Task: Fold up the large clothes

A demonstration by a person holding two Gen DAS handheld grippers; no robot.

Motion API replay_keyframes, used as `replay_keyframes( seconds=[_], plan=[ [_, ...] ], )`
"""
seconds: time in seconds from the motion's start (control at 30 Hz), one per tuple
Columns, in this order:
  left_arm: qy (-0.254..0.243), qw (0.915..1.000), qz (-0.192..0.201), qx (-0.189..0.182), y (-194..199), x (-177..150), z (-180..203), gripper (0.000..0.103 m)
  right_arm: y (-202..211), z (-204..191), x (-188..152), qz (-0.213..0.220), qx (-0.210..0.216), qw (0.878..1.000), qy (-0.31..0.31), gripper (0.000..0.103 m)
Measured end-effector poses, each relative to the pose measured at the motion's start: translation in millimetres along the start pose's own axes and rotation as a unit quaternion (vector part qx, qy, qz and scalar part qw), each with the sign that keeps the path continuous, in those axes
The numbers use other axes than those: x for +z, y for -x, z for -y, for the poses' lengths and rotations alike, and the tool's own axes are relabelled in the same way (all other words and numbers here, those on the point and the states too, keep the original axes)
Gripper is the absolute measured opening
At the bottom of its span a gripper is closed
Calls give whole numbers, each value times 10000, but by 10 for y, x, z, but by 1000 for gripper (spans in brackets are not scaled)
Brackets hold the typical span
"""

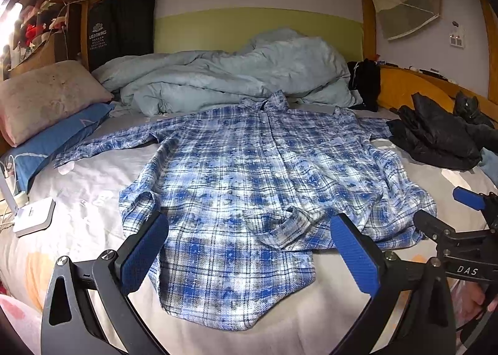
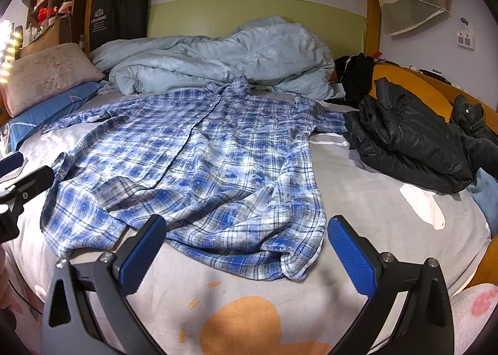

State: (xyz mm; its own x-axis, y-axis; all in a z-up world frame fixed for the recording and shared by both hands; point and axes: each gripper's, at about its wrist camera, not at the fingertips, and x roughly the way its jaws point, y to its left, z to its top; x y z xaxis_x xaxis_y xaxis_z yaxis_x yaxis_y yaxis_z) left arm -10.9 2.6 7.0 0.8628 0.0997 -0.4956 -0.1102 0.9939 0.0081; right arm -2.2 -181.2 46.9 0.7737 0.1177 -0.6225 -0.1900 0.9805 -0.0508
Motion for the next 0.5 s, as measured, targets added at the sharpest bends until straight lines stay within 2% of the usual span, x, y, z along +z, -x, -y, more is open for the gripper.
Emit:
replay_keyframes(
  seconds=[0.5],
  plan=[
    [-47, 9999, -100, -2, -26, -1, -2, 103, -1, -19, -14, -48, -40, 9999, 80, 103]
  ],
)
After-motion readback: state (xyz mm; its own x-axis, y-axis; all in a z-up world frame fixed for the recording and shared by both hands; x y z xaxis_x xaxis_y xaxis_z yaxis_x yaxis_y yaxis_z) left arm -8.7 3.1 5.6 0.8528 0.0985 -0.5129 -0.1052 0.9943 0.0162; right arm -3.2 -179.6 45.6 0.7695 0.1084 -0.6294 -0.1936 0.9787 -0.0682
